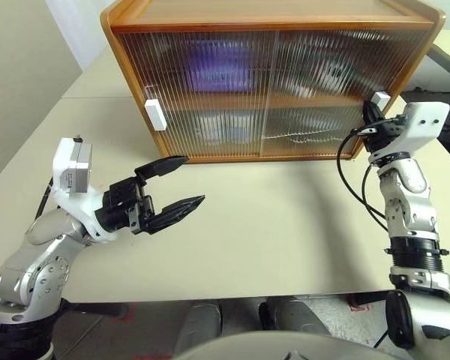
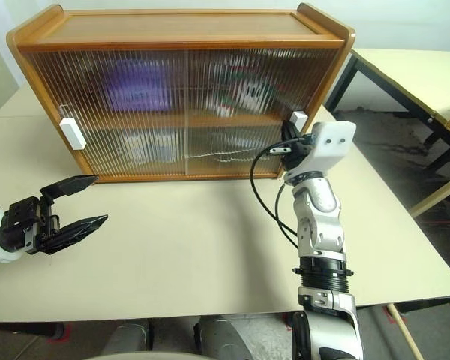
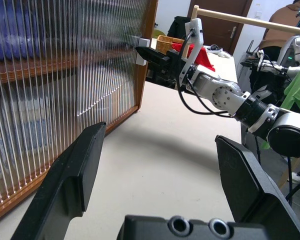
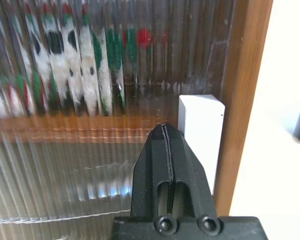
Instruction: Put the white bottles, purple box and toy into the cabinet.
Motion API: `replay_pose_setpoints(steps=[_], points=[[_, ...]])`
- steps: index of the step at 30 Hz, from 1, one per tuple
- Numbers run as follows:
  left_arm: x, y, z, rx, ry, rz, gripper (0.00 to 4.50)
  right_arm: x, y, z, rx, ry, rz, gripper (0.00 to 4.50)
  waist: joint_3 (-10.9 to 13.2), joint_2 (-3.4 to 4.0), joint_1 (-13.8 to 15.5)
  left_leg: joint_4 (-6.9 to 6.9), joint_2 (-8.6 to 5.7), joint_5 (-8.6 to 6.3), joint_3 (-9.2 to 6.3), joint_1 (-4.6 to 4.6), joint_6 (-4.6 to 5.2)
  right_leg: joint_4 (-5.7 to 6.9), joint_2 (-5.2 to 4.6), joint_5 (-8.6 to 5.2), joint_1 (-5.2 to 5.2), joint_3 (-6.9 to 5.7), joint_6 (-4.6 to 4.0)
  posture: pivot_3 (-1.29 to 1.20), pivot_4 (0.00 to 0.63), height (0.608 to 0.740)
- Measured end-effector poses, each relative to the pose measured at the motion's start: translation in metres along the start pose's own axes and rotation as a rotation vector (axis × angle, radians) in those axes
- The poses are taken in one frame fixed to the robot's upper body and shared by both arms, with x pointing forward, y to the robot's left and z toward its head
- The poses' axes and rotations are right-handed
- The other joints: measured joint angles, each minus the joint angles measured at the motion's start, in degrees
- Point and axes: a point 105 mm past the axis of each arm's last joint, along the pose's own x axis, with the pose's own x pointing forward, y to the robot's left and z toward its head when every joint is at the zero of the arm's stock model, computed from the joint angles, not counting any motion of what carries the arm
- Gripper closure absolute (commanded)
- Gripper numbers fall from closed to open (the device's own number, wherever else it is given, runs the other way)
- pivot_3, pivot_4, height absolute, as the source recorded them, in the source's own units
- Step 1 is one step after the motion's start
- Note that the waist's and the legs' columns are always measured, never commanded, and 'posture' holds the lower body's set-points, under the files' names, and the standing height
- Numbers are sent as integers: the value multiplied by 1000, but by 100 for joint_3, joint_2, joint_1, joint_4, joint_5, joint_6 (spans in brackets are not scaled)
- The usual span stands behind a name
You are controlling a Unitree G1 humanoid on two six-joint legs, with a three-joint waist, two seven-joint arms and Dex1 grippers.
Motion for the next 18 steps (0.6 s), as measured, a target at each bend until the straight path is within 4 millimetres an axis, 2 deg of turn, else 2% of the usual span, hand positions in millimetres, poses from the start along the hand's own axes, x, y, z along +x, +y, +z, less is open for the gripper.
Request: replay_pose_setpoints(steps=[2, 4, 7, 9, 12, 13, 15, 17, 18], points=[[0, 0, 0, 0, 2, 1, 0, -8, 9, -3, 54, 35, 103, 3899, 0, 0, -13, -2, 0, 0, 3, -7, -1, 0, 3, -10, -6, -2, -2, -89, 64, 740], [-1, 0, -1, 0, 6, 4, 0, -16, 17, -7, 83, 74, 183, 3231, 1, 2, -15, -5, 1, 0, 3, -10, -4, 1, 8, -19, -7, -3, 2, -84, 66, 740], [-4, 2, -1, 3, 7, 33, 0, -31, 24, -7, 121, 113, 314, 2050, 1, 3, -21, -11, 0, 0, 10, -11, -13, 1, 16, -28, -4, 0, 12, -79, 68, 740], [-11, 3, -5, -9, 13, 72, 0, -48, 32, -7, 152, 145, 451, 1327, 1, 3, -21, -11, -6, 6, 20, -13, -29, 1, 21, -53, 3, 9, 31, -76, 67, 740], [-22, 5, -9, -25, 29, 126, 0, -70, 37, -10, 226, 194, 592, 251, 2, 0, -13, -10, -12, 14, 29, -13, -47, 0, 25, -94, 7, 40, 89, -61, 67, 740], [-26, 6, -9, -24, 33, 152, 0, -78, 34, -12, 245, 208, 622, 49, 2, -1, -7, -10, -15, 14, 32, -11, -48, 0, 25, -97, 8, 55, 93, -58, 67, 740], [-35, 9, -9, -13, 49, 202, 0, -88, 25, -16, 262, 233, 638, 49, 3, -2, -1, -8, -26, 14, 38, -3, -47, 1, 19, -106, 15, 68, 113, -48, 68, 740], [-48, 16, -16, 20, 121, 283, 0, -94, 10, -20, 265, 243, 618, 49, 6, -5, 2, -8, -29, 11, 43, 20, -42, 0, 13, -110, 33, 79, 118, -37, 68, 740], [-58, 25, -23, 43, 172, 367, 0, -95, -7, -22, 259, 232, 570, 49, 6, -4, 2, -8, -30, 8, 47, 33, -36, 0, 9, -111, 44, 82, 117, -33, 67, 740]])
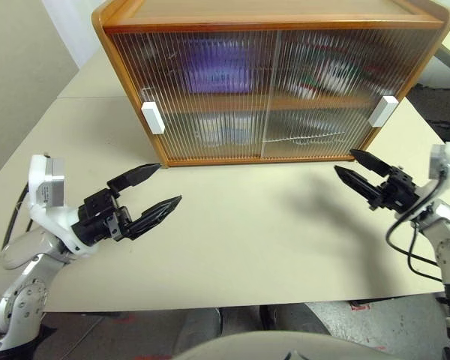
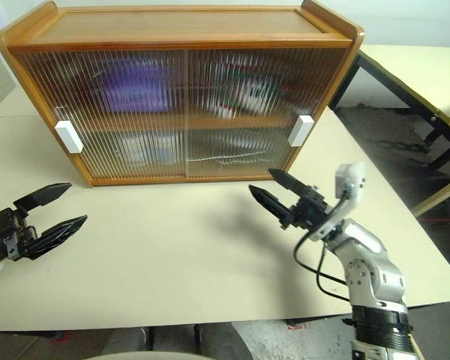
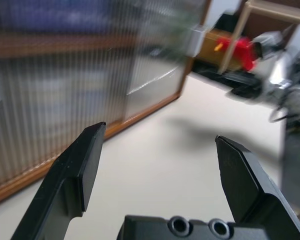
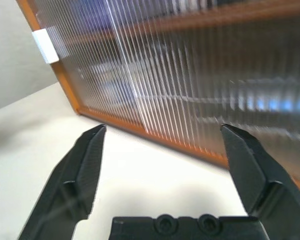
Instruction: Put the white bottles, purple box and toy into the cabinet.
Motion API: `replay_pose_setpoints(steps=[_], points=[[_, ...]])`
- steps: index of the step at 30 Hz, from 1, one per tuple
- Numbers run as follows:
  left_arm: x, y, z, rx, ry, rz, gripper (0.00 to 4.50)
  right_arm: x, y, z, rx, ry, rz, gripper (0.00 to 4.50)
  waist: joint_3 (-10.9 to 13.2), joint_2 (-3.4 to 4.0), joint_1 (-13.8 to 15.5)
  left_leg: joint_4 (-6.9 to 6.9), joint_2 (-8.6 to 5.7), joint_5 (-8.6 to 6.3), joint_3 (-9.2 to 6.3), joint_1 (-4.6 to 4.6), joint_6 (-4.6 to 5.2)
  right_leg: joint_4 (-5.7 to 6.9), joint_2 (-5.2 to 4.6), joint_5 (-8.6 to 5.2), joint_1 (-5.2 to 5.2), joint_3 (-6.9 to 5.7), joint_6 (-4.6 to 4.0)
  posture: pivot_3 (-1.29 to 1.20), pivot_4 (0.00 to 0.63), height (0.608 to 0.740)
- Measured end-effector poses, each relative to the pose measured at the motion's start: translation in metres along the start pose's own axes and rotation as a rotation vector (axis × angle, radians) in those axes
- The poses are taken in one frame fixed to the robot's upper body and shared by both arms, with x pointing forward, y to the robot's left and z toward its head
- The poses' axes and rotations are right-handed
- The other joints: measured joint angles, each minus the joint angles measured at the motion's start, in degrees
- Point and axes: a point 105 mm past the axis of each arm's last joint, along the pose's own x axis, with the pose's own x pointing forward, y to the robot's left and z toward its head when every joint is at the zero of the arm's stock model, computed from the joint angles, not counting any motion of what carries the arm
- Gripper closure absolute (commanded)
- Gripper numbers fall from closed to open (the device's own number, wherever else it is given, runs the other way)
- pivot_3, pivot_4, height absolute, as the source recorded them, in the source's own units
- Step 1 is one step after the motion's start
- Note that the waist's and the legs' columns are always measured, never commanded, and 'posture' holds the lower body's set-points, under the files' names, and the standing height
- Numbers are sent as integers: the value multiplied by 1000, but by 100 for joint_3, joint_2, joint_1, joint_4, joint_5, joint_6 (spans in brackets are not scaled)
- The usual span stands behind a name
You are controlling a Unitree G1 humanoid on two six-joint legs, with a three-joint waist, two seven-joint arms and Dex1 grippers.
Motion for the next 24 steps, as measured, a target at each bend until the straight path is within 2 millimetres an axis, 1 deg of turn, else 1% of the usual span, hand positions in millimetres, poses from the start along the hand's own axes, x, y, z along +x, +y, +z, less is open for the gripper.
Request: replay_pose_setpoints(steps=[2, 3, 4, 6, 8, 10, 12, 15, 20, 24], points=[[-15, 24, -18, 9, 85, 163, 0, -21, -28, 2, -31, -8, -117, 49, 6, 4, 4, -2, 1, -9, 1, 0, 15, 2, -7, -25, -5, 2, -61, -29, 70, 740], [-21, 33, -24, 11, 114, 220, 0, -29, -37, 2, -50, -10, -158, 49, 8, 2, 9, -2, 2, -9, 0, 0, 16, 10, -8, -22, -9, 2, -70, -26, 71, 740], [-28, 42, -29, 14, 134, 277, 0, -33, -45, 2, -72, -13, -188, 49, 10, -1, 11, -2, 6, -9, 0, 3, 16, 15, -5, -4, -10, 2, -101, -20, 68, 740], [-33, 55, -32, 26, 141, 363, 0, -39, -57, 0, -100, -23, -240, 49, 11, -3, 11, -2, 11, -8, 0, 4, 17, 20, 1, 25, -13, 1, -137, -5, 72, 740], [-42, 75, -35, 14, 115, 503, 0, -50, -74, -4, -112, -27, -325, 49, 16, 4, 30, -2, 11, -5, 1, 11, 21, 21, 3, 40, -8, 1, -138, 9, 75, 740], [-58, 94, -41, 1, 111, 639, 0, -65, -88, -8, -121, -21, -413, 49, 22, 11, 64, -2, 15, -4, 0, 15, 22, 22, 4, 68, -5, 1, -96, 16, 75, 740], [-68, 105, -48, -13, 97, 704, 0, -72, -93, -13, -123, -21, -452, 49, 24, 10, 86, -5, 16, -4, 1, 19, 22, 23, 7, 71, -4, 1, -92, 13, 70, 740], [-70, 114, -54, -3, 88, 728, 0, -72, -96, -16, -127, -32, -474, 49, 24, 10, 118, -4, 17, -4, 2, 24, 22, 22, 8, 75, 2, 1, -86, 9, 70, 740], [-64, 120, -63, 14, 100, 734, 0, -74, -98, -16, -148, -35, -501, 49, 47, -13, 134, -3, 15, -4, 3, 26, 22, 20, 8, 78, 8, 2, -80, 1, 88, 740], [-67, 120, -69, 29, 124, 746, 0, -82, -100, -18, -153, -30, -537, 49, 75, -44, 133, -3, 15, -4, 3, 26, 22, 19, 8, 77, 8, 3, -80, 1, 93, 740]])
